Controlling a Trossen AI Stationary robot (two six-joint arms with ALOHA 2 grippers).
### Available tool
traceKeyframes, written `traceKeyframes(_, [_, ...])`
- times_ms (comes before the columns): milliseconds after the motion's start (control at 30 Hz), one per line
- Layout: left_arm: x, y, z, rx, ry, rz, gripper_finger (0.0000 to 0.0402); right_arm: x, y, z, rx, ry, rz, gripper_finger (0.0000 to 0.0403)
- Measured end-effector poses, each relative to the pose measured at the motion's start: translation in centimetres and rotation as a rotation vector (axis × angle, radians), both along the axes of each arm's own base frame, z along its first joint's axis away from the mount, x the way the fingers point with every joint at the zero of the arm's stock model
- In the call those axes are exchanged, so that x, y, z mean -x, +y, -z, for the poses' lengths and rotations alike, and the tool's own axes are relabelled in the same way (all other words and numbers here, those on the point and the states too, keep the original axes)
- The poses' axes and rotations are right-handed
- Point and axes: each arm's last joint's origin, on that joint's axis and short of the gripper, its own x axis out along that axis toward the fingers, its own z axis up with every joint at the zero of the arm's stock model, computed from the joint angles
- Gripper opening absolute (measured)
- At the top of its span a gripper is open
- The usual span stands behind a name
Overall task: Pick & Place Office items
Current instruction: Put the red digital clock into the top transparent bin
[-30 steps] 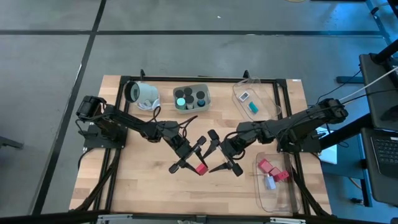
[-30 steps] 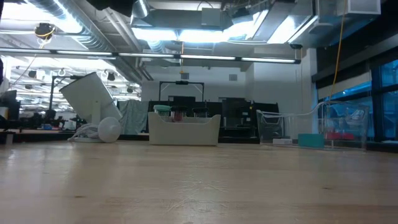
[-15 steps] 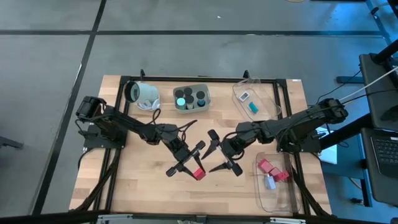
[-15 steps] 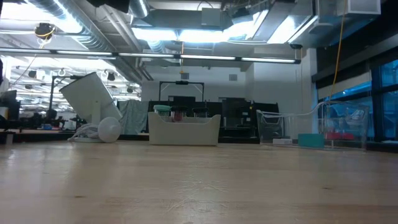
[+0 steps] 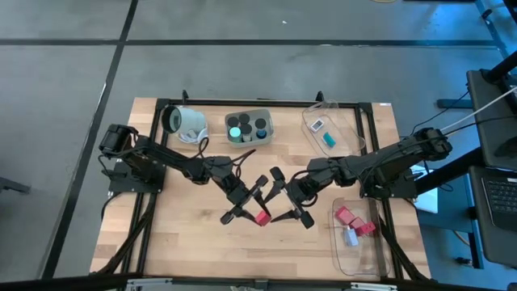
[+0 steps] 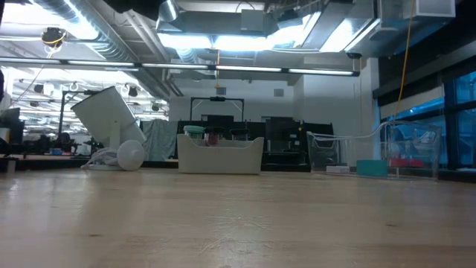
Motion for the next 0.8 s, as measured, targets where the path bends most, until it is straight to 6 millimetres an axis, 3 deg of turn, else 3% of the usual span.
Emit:
traceKeyframes(267, [0.2, -1.1, 0.0, 0.081, 0.073, 0.033, 0.015, 0.5, -0.2, -0.4, 0.011, 0.017, 0.009, 0.0255])
traceKeyframes(500, [1.1, -3.4, -1.0, 0.083, -0.015, 0.084, 0.015, 3.7, -1.3, -2.5, 0.026, 0.089, 0.119, 0.0255])
traceKeyframes(633, [1.5, -3.6, -2.3, 0.049, -0.13, -0.107, 0.015, 4.6, -0.3, -2.8, -0.017, 0.128, 0.151, 0.0255])
traceKeyframes(800, [1.4, -3.2, -3.0, -0.017, -0.255, -0.335, 0.015, 4.4, 2.2, -2.1, -0.032, 0.12, 0.218, 0.0255])
